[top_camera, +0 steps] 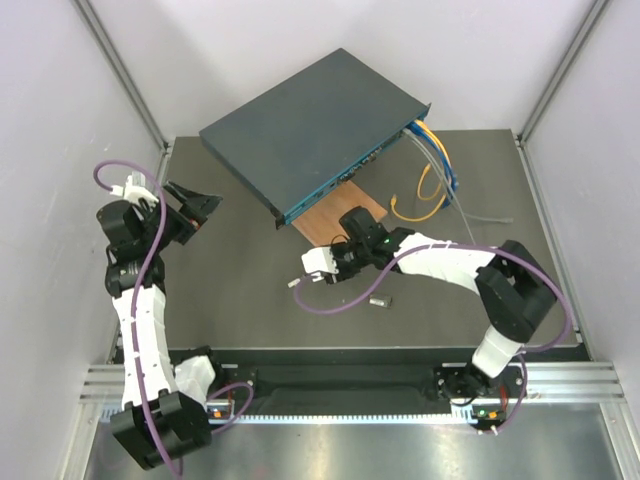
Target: Insert the plug into the switch port
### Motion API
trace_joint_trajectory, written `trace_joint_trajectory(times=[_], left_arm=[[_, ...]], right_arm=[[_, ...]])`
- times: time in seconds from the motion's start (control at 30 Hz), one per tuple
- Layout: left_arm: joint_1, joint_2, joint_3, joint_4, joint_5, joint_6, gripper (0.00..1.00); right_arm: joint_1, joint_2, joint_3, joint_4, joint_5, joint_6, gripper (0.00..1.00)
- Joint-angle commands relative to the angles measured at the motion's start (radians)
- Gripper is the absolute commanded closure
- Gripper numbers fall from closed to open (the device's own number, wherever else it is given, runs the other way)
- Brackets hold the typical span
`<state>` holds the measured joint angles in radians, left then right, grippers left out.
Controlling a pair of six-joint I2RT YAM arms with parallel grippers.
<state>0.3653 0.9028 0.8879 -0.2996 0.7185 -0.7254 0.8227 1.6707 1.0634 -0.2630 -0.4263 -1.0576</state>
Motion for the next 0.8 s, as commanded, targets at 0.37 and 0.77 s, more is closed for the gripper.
trace_joint_trajectory(times=[0.37, 0.77], left_arm=[[0.006, 0.048, 0.022, 0.088, -0.004, -0.051, 0.04], [0.007, 0.028, 0.031, 0.059, -0.021, -0.023, 0.04]], right_arm=[[0.047, 0.165, 0.119, 0.125, -0.258, -0.151, 0.56], [0.062, 0.325, 0.32, -0.117, -0.276, -0.234, 0.51]])
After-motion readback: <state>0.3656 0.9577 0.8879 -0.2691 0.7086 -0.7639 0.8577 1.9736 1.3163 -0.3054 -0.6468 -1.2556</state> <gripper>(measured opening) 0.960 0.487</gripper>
